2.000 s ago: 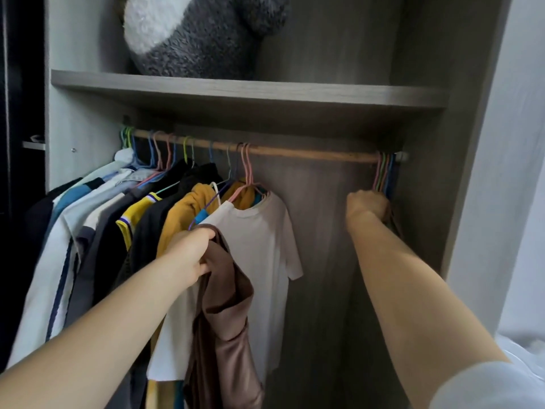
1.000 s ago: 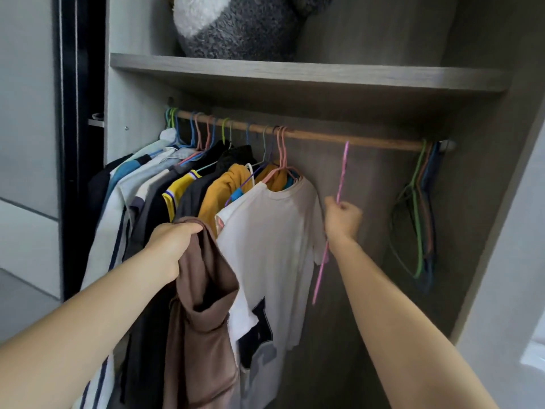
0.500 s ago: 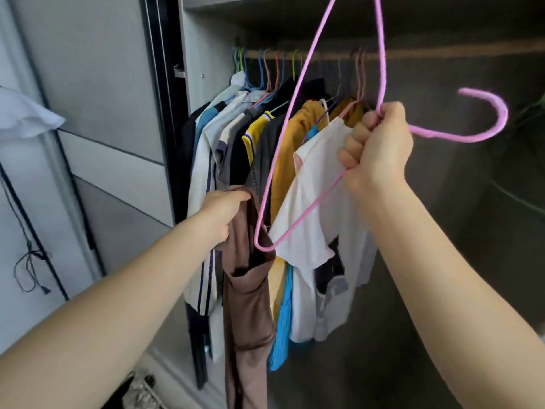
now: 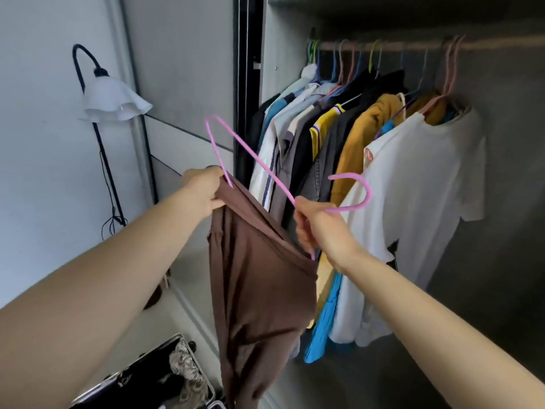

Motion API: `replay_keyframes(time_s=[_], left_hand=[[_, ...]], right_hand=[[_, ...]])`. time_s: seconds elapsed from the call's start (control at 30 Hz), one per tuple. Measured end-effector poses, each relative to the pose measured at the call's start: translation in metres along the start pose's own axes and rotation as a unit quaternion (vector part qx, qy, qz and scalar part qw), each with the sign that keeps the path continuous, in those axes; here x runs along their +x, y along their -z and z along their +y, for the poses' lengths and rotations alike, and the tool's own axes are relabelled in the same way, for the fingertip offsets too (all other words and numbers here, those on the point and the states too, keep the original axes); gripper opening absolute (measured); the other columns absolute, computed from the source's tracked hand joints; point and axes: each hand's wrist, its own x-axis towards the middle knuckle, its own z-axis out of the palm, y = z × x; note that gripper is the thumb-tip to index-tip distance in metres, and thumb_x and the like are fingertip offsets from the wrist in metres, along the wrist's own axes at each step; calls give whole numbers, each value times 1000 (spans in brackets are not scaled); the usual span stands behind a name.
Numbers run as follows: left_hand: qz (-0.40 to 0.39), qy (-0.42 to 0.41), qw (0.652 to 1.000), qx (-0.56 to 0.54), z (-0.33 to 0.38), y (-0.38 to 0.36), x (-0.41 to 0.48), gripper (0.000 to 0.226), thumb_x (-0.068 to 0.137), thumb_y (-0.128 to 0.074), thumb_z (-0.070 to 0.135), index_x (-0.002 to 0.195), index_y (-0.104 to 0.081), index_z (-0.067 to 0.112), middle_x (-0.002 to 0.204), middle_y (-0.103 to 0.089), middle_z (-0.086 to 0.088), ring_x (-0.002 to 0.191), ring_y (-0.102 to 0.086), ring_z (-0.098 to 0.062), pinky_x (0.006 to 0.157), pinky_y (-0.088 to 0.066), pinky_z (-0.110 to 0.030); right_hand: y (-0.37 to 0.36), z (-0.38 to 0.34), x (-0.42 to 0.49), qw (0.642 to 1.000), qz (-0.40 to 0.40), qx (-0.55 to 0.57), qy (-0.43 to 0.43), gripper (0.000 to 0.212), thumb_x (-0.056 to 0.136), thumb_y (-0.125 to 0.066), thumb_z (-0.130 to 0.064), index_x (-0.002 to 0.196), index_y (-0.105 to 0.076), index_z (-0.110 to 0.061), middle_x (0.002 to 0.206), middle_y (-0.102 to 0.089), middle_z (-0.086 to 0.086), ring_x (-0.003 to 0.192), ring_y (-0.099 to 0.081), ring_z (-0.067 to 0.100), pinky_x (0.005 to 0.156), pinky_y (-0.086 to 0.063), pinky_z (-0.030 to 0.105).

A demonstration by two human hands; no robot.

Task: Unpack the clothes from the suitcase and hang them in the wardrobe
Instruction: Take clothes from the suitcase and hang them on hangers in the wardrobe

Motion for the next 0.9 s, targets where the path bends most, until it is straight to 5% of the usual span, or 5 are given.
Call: replay_keyframes(time_s=[0.1,0.3,0.53,0.7,0.9], left_hand=[[18,-1,1000,-3,0,29,7,23,99,-50,12,76,-52,17,78,-54,0,65,-52,-10,61,-56,-22],[62,-17,998,26,-14,74,17,7,95,-57,3,96,-63,6,77,-59,-8,55,-59,-14,41,-52,-20],[56,-57,984,158,-28,97,19,29,87,-68,3,116,-64,-1,89,-63,-12,63,-57,-17,42,-52,-16],[4,-101,966,238,-15,84,5,56,77,-81,14,127,-58,1,88,-66,-9,60,-58,-11,43,-50,-14],[-62,-142,947,281,4,67,-20,21,83,-69,36,87,-72,16,69,-52,1,58,-50,-12,57,-48,-23]], right_hand=[[7,1,7,991,-56,-122,18,50,101,-42,-29,54,-40,-12,45,-45,8,43,-39,18,56,-38,29],[18,-5,28,966,-135,-218,-11,54,103,-42,-27,51,-35,-13,48,-43,5,48,-37,17,53,-33,23],[8,-15,38,895,-170,-411,-38,48,93,-45,-27,47,-42,-15,50,-55,7,49,-43,15,59,-36,24],[-1,-53,54,899,-183,-396,-19,47,93,-49,-32,51,-52,-11,47,-58,0,46,-46,11,52,-38,18],[-14,-55,61,905,-187,-383,4,36,89,-60,-32,64,-66,-7,48,-58,-2,51,-54,12,58,-44,21]])
